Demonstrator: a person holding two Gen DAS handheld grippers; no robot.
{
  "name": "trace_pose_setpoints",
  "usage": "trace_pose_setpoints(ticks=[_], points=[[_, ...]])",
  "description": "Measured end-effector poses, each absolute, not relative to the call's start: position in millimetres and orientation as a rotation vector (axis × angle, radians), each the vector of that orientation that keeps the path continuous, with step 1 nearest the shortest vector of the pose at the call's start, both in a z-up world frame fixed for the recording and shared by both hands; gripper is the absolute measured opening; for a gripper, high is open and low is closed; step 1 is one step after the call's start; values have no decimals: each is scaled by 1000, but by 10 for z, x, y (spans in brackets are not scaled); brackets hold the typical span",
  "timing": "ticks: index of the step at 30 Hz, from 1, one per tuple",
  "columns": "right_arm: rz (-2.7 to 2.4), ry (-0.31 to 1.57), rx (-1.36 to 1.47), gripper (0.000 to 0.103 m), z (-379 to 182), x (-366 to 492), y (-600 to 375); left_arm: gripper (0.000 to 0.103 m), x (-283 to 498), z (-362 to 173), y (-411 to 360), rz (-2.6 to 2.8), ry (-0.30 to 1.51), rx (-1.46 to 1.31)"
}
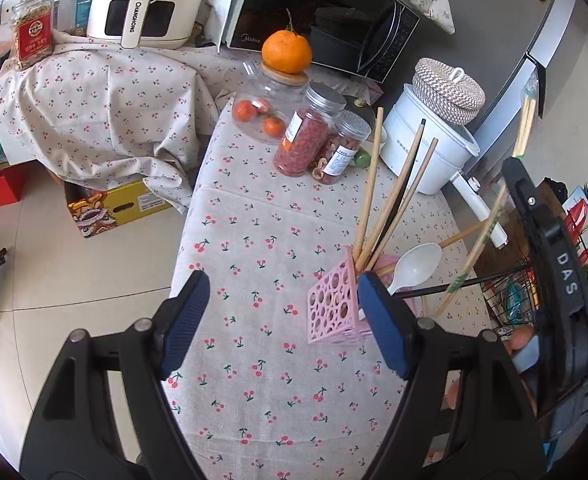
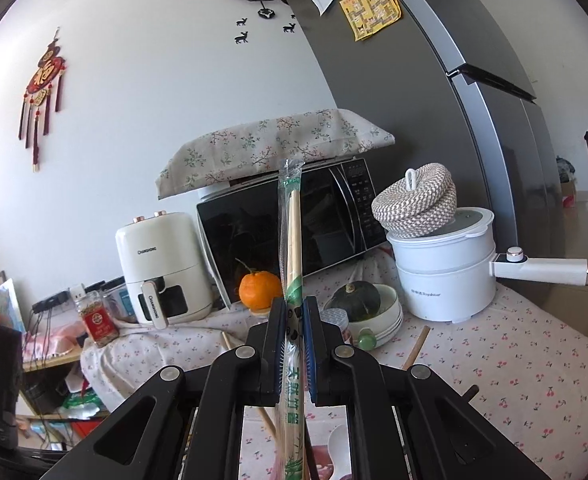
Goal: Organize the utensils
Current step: 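Carry the wrapped chopsticks with the right tool toward the pink caddy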
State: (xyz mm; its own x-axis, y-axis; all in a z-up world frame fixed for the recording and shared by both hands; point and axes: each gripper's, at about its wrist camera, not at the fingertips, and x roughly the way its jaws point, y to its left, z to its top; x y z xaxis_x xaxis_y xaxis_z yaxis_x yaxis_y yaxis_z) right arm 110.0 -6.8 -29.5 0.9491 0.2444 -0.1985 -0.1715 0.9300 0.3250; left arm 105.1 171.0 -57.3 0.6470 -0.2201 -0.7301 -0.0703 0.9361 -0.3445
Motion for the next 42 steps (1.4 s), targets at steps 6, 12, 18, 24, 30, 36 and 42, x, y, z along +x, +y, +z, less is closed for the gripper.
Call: trace_pose_setpoints(ticks=[6, 12, 18, 24, 30, 36, 42], points=[[135, 218, 275, 10, -515, 1109, 99, 77, 1035, -559, 1699, -111, 869, -345], [121, 218, 309, 33, -556, 1005, 38, 77, 1054, -554, 1747, -109, 868, -357], [166, 202, 310, 47, -262, 895, -84, 77, 1046, -546, 1713, -113, 863, -352], [197, 244, 334, 57, 24, 854, -419, 79, 1012, -557, 1628, -126, 871, -336], [207, 455, 418, 57, 56, 1203, -1042, 79, 977, -604, 1567, -144, 894, -331], [283, 826, 522, 56, -430, 1836, -1502, 80, 978, -634, 1468, -178, 913, -350], [372, 1178, 791, 41, -1432, 2412, -1584, 80, 974, -644, 1390, -196, 917, -351]])
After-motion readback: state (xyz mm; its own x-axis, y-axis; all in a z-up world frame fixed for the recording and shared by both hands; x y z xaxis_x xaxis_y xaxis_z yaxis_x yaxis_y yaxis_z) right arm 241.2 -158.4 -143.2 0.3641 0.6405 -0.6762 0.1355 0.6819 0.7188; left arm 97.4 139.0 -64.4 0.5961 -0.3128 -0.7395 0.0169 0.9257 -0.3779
